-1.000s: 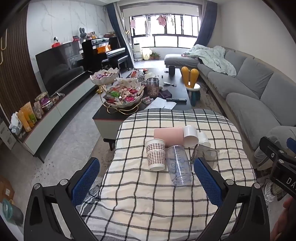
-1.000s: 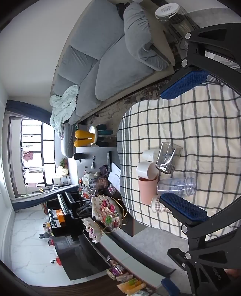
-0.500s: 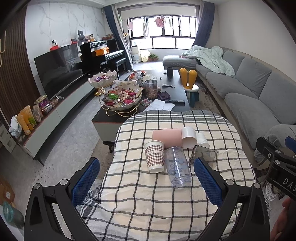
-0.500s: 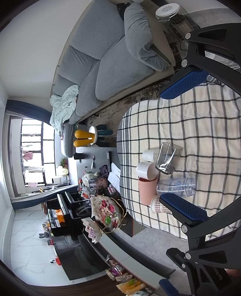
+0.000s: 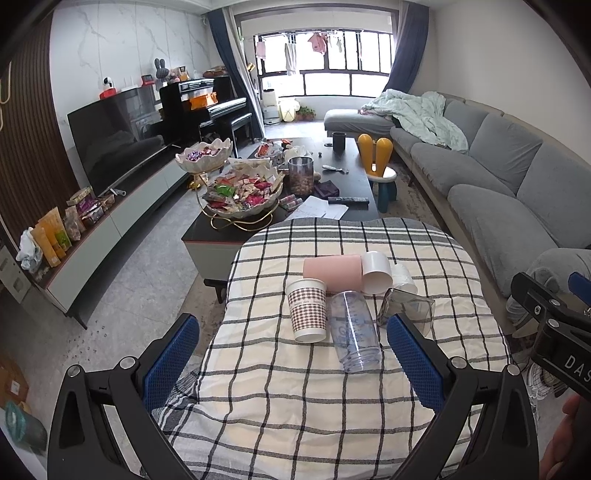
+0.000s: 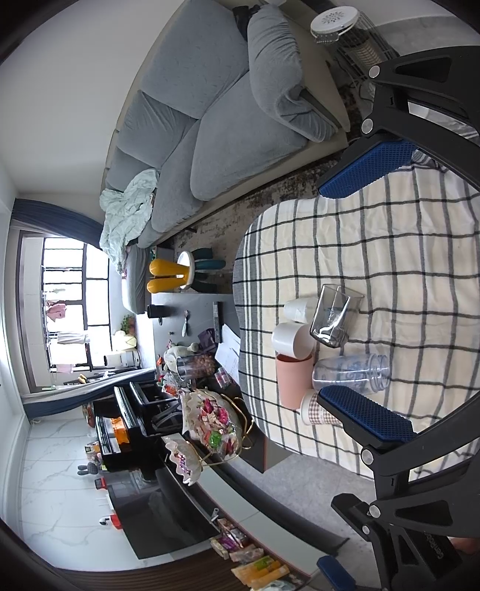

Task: Flip cup upside down

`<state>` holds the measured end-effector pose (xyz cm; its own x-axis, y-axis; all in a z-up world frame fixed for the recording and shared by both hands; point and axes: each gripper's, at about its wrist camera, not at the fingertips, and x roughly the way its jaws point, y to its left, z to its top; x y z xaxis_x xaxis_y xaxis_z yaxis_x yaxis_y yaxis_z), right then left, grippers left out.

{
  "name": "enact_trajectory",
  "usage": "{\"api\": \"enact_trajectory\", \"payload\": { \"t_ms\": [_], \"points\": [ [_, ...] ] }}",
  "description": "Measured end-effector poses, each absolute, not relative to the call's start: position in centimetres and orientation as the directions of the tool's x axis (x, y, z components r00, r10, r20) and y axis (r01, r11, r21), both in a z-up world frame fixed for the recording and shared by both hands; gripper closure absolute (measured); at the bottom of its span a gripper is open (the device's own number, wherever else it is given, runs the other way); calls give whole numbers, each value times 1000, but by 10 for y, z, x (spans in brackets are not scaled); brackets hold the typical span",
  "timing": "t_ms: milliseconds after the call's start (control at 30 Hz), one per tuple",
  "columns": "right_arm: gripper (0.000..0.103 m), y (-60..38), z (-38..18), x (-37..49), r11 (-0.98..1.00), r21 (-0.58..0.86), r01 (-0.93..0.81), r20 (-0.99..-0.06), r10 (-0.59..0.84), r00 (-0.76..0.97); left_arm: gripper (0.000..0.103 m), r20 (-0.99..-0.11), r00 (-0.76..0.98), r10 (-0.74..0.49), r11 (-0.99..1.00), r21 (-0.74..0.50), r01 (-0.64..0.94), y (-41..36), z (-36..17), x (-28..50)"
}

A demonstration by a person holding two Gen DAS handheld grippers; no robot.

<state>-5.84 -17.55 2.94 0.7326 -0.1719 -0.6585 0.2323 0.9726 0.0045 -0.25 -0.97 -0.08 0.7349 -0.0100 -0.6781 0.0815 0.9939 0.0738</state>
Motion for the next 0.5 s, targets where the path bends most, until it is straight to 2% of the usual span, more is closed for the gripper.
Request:
{"api": "enact_trajectory", "payload": {
  "t_ms": [500],
  "points": [
    [1, -176, 29, -58, 972, 1, 234, -659, -175, 731, 0, -680, 733, -9, 994, 72, 80, -8, -2, -3]
  ]
}}
